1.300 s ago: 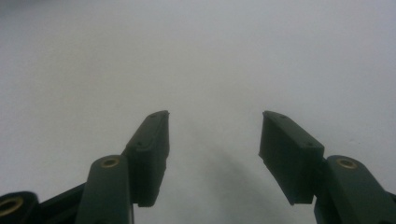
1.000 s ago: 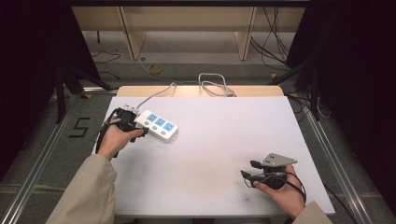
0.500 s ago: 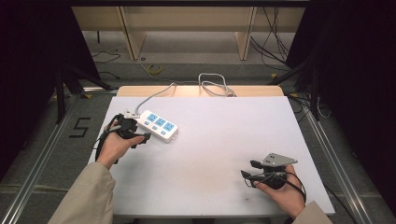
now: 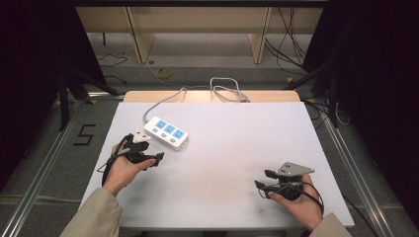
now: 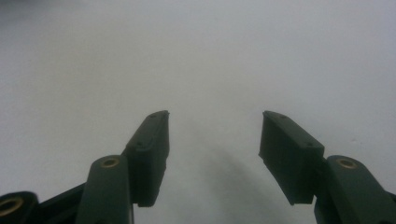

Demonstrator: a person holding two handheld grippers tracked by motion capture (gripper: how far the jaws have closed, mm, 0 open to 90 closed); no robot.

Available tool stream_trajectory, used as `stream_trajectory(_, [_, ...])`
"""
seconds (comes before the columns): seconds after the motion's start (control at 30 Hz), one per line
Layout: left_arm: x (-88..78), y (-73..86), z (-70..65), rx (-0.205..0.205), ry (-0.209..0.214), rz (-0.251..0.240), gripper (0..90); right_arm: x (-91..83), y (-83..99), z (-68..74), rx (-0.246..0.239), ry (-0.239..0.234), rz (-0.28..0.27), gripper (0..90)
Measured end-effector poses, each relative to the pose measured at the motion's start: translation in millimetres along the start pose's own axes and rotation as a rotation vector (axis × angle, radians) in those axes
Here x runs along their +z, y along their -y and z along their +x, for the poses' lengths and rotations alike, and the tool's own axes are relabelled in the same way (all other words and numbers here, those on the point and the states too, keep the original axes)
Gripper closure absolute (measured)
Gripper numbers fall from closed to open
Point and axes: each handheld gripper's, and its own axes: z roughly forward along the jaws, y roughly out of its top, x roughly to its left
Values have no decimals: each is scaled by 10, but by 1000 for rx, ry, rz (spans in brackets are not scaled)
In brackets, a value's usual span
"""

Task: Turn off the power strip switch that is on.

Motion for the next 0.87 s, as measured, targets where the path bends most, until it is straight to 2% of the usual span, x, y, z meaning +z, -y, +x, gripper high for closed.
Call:
stream_trajectory(0.37, [-74,297,-250,49,25,-42,275,3,5,3,-3,-3,5,432])
stream_trajectory(0.57, [-125,454,-339,49,27,-55,264,8,5,4,-6,-5,6,432])
stream_trajectory(0.87, [-119,501,-421,42,22,-34,236,-2,7,8,0,-2,1,430])
